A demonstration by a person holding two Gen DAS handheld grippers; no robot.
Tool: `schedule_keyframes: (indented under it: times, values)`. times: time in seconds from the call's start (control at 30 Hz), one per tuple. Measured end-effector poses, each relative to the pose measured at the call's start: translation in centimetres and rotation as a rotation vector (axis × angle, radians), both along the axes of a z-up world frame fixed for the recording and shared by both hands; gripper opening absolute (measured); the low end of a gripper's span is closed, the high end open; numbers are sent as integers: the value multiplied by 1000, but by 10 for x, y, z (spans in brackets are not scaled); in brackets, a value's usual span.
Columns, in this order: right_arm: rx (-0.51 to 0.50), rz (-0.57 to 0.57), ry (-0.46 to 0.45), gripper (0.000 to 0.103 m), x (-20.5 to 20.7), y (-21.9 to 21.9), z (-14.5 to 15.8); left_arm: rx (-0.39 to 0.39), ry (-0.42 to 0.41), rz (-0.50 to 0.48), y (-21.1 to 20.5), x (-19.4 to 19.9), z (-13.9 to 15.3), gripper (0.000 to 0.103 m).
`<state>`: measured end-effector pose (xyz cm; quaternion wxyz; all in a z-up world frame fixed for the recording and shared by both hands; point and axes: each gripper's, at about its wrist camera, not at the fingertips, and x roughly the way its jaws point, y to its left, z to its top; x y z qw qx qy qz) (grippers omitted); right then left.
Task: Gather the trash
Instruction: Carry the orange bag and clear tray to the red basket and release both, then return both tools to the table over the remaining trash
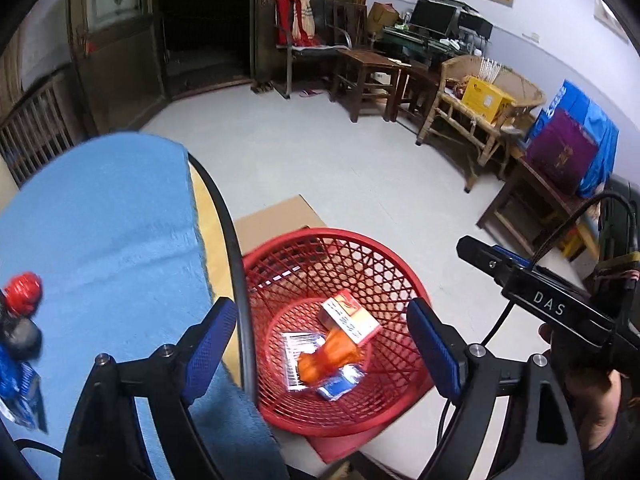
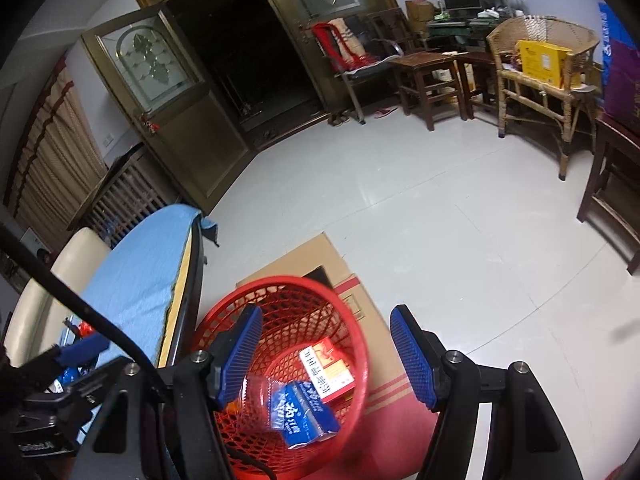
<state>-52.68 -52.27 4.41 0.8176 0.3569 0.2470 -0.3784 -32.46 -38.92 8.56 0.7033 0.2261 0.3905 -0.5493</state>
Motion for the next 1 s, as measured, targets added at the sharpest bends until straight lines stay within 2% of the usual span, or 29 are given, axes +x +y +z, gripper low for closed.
schedule_keyframes:
  times: [0.07, 0.27, 0.63, 0.8, 1.0]
  values:
    - [-3, -5, 0, 70, -2, -1, 3, -13, 26, 24, 6, 7, 3, 87]
    - [-6, 21, 0, 70, 6, 6, 7, -46, 21, 137, 51, 35, 10, 87]
    - [-25, 182, 16, 70, 63, 41, 17, -46, 48, 384, 156, 93, -6, 88]
    - [-38, 257, 22, 70, 91, 65, 23, -58, 55, 530, 204, 131, -10, 87]
    - [-47, 323, 38, 70, 112, 87, 24, -88, 47, 831, 265, 196, -8, 87]
